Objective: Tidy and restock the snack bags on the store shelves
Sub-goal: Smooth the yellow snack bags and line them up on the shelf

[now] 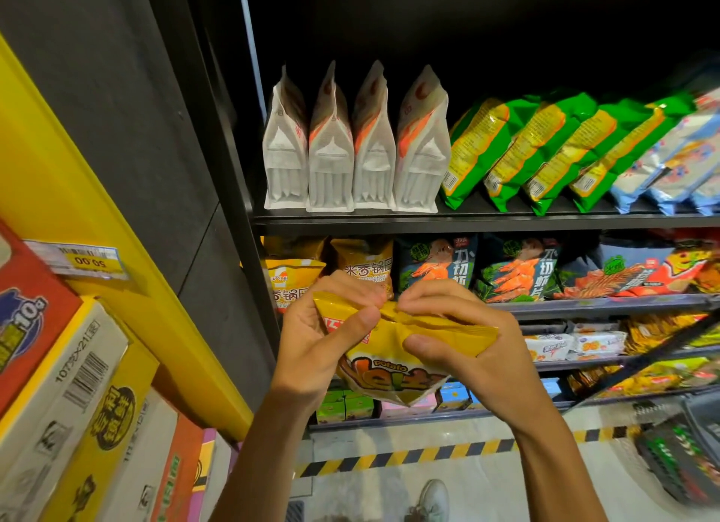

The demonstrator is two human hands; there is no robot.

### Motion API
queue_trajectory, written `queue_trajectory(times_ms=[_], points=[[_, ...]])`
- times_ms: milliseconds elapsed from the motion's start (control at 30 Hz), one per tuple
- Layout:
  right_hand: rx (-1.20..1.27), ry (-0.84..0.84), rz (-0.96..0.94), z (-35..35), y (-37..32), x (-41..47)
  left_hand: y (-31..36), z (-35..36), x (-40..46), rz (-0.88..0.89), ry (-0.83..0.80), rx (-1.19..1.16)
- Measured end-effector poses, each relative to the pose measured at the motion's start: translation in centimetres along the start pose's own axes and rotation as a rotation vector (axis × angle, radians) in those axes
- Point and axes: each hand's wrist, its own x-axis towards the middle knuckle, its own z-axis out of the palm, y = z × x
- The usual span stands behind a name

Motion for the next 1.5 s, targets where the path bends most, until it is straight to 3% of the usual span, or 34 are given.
queue_trajectory(times_ms=[300,600,667,800,833,967,1067,1167,1233,1500], points=[[-0.028,0.029,-0.027,0.2,-0.2,-0.8,-0.3,0.1,-0.8,-0.038,0.019,-0.006],[0.09,0.235,0.083,0.6,-0.1,-1.7,-0.6,0.6,-1.2,-0.093,0.083,0.037],[0.092,0.183,0.113,0.5,0.2,-1.8,-0.7,0.8,-1.2,-0.097,0.113,0.034],[0.063,-0.137,0.356,-0.2,1.0,-2.5,0.3,1.1,-0.7,-0.166,0.222,-0.065],[0.013,-0.131,0.376,0.0,1.3,-2.5,0.7,1.2,-0.5,-0.179,0.239,-0.073],[-0.008,0.16,0.275,0.8,1.6,-2.0,1.2,1.0,-0.1,-0.127,0.13,0.105],[0.045,0.342,0.338,0.4,3.1,-1.5,0.3,-0.6,-1.3,-0.254,-0.049,0.365],[0.109,0.349,0.563,0.1,4.6,-1.0,-0.1,-1.5,-2.3,-0.442,-0.147,0.359],[0.236,0.314,0.607,0.1,5.5,-0.9,-0.2,-1.8,-2.3,-0.486,-0.14,0.342],[0.361,0.347,0.614,0.7,6.9,-0.6,0.4,-1.8,-2.3,-0.402,-0.143,0.388]])
